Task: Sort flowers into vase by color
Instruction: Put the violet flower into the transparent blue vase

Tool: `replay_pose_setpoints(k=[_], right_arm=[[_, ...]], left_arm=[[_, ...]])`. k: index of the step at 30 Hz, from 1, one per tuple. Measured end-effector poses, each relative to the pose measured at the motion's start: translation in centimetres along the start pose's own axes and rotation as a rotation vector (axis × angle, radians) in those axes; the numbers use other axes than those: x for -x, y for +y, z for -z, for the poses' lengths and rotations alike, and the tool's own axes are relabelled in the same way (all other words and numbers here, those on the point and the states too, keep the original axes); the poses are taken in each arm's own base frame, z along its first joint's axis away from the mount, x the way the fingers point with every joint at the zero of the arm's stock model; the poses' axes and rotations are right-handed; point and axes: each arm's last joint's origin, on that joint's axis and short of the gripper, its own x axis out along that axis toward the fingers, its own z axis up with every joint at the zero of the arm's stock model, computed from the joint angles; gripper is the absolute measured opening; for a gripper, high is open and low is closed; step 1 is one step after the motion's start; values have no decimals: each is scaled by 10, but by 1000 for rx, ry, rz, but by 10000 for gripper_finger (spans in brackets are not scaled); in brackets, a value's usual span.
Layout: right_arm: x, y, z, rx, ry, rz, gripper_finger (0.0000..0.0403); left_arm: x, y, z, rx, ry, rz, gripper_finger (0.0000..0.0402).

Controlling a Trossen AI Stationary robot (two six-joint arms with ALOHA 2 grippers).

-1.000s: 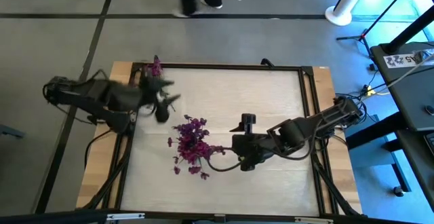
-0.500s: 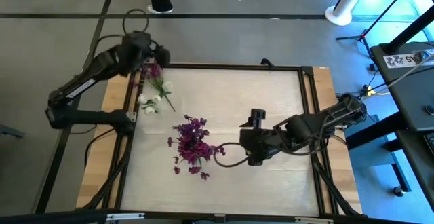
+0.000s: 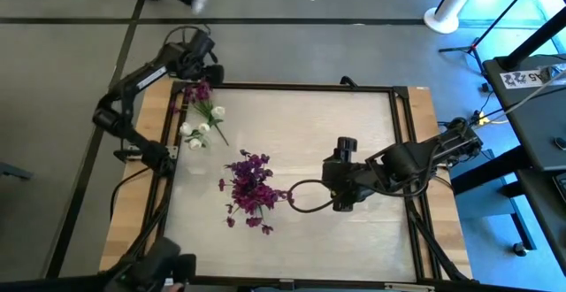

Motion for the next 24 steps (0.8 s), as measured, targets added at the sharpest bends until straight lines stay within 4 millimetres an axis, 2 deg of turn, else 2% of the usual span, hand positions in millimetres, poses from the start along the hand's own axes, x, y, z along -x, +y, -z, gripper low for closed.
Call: replay_pose_setpoints(k=[11, 17, 24], right_arm=[[1, -2, 5, -68, 45, 16, 280], [1, -1, 6, -81, 60, -22, 280], [1, -1, 5, -91, 59, -25, 280]], left_arm=[[-56, -14, 10, 9, 250, -123, 252], [-86, -18, 28, 4, 330, -118, 252], [-111, -21, 53, 1, 406, -100, 252]])
